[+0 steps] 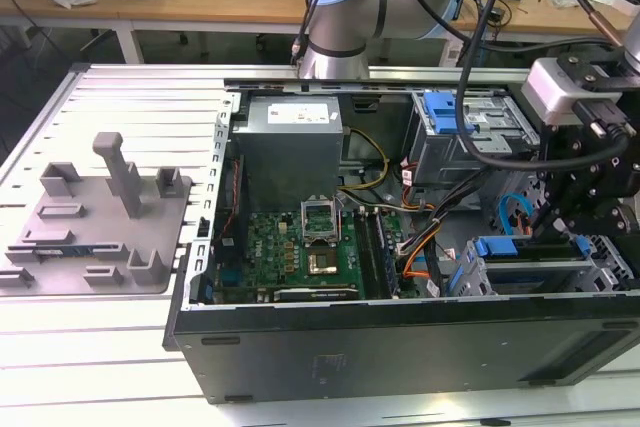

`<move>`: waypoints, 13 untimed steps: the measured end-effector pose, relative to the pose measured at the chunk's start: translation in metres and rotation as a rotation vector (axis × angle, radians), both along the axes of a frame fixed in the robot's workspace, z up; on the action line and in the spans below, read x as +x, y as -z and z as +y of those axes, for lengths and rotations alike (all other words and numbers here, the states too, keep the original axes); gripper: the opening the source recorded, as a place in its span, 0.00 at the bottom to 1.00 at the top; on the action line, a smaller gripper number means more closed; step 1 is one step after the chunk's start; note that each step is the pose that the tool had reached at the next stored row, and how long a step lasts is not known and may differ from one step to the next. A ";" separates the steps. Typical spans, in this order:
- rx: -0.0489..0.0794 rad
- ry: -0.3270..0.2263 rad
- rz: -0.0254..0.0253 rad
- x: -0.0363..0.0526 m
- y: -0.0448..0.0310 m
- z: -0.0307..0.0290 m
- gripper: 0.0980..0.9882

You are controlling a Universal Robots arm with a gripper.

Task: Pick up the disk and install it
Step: 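Insert the second disk wire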

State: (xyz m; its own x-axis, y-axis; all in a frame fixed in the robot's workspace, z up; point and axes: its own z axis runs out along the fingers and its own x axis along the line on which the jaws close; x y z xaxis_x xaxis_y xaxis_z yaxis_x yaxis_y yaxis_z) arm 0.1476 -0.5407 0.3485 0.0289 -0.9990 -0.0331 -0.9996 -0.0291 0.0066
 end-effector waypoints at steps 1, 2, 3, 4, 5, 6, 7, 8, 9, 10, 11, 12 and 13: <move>0.000 0.000 0.0000 0.0000 0.0007 0.0000 0.07; 0.000 0.000 0.0000 0.0000 0.0009 0.0000 0.07; 0.000 0.000 0.0000 0.0000 0.0013 0.0000 0.07; 0.000 0.000 0.0000 0.0000 0.0016 0.0000 0.07; 0.000 0.000 0.0000 0.0000 0.0020 0.0000 0.07; 0.000 0.000 0.0000 0.0000 0.0022 0.0000 0.07; 0.000 0.000 0.0000 0.0000 0.0025 0.0000 0.07; 0.000 0.000 0.0000 0.0001 0.0027 0.0000 0.07; 0.000 0.000 0.0000 0.0001 0.0029 0.0000 0.07; 0.000 0.000 0.0000 0.0002 0.0031 0.0000 0.07; 0.000 0.000 0.0000 0.0002 0.0034 0.0000 0.07; 0.000 0.000 0.0001 0.0003 0.0039 0.0000 0.07; 0.000 0.000 0.0001 0.0003 0.0041 0.0000 0.07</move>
State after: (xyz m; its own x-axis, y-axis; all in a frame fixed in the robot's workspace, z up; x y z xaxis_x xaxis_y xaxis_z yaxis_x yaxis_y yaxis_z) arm 0.1480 -0.5408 0.3444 0.0288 -0.9990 -0.0332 -0.9996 -0.0291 0.0066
